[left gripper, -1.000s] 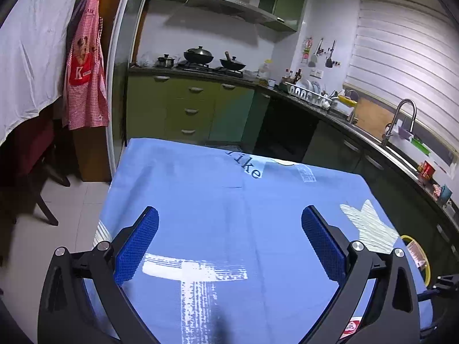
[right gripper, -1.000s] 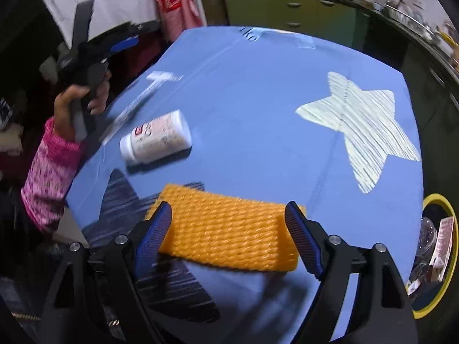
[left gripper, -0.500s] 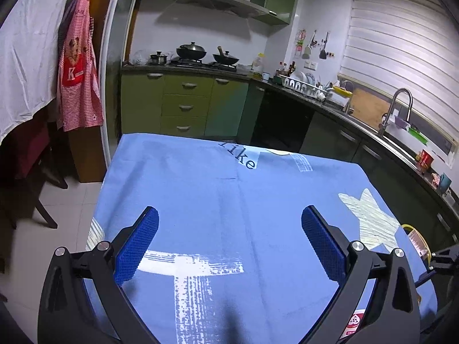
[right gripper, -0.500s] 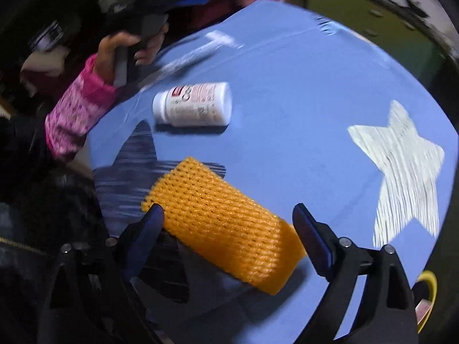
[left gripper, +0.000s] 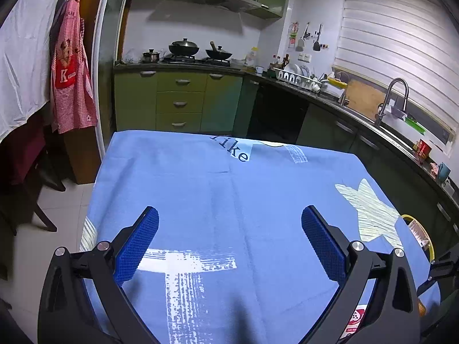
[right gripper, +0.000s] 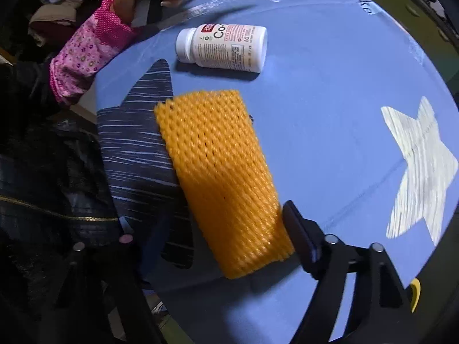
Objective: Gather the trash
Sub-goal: 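Grasp the orange foam net sleeve with the right tool and lift, then carry the foam net over the bin and open the right tool, then grasp the white supplement bottle around its body with the left tool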
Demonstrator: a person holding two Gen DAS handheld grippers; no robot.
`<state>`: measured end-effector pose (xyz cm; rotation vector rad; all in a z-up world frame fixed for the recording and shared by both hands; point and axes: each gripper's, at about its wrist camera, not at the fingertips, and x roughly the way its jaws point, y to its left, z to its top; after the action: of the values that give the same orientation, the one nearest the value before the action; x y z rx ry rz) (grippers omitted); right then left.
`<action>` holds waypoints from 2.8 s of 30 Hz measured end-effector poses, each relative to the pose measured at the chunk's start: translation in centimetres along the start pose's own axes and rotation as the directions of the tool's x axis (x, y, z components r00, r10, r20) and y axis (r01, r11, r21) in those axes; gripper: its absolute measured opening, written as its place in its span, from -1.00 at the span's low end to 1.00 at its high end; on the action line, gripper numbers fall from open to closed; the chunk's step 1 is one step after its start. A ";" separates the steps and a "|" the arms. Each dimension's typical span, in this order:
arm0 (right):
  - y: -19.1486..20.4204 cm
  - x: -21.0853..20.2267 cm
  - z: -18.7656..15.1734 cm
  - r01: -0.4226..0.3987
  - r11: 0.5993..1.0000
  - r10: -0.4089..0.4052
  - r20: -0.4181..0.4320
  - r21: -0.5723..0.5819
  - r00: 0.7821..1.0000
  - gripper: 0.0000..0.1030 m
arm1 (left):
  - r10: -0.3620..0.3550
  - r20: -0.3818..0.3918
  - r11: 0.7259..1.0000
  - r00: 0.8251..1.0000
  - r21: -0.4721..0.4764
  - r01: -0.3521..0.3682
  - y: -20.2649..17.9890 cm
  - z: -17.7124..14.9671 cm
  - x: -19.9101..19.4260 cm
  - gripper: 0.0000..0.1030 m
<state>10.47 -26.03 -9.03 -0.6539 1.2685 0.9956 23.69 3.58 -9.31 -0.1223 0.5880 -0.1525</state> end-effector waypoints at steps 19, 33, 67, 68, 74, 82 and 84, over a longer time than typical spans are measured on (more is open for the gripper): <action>-6.2 -8.7 -11.9 0.206 0.744 -0.399 0.176 0.636 0.900 -0.71 | -0.052 0.031 0.998 0.998 0.035 0.051 -2.7 0.8 -2.4 0.91; -19.0 -9.1 -30.6 0.061 -0.013 -0.536 -0.058 0.998 0.842 -0.66 | -0.124 -0.005 0.980 0.992 0.159 0.123 -8.3 0.9 -5.9 0.91; -8.4 -11.8 -25.8 -0.080 0.127 -0.645 0.144 0.989 0.751 0.20 | -0.197 -0.229 0.878 0.953 0.391 0.276 -13.6 -3.8 -6.5 0.91; -8.3 -11.8 -25.4 -0.083 0.137 -0.638 0.152 0.987 0.755 0.20 | -0.195 -0.246 0.876 0.949 0.392 0.281 -13.7 -4.2 -6.3 0.91; -8.0 -11.3 -23.8 -0.072 0.163 -0.623 0.160 0.984 0.766 0.21 | -0.154 -0.345 0.866 0.926 0.404 0.295 -14.1 -6.6 -4.0 0.91; -8.0 -10.4 -23.1 -0.066 0.186 -0.601 0.166 0.980 0.782 0.21 | -0.118 -0.417 0.863 0.901 0.406 0.300 -13.9 -8.0 -1.4 0.91; -8.1 -10.3 -23.1 -0.068 0.185 -0.599 0.167 0.980 0.783 0.21 | -0.110 -0.427 0.856 0.898 0.419 0.304 -14.2 -8.3 -1.2 0.87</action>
<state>6.89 -52.07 -4.92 0.4257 0.9179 -0.1385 16.53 -10.71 -13.22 0.3366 0.9194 -0.5442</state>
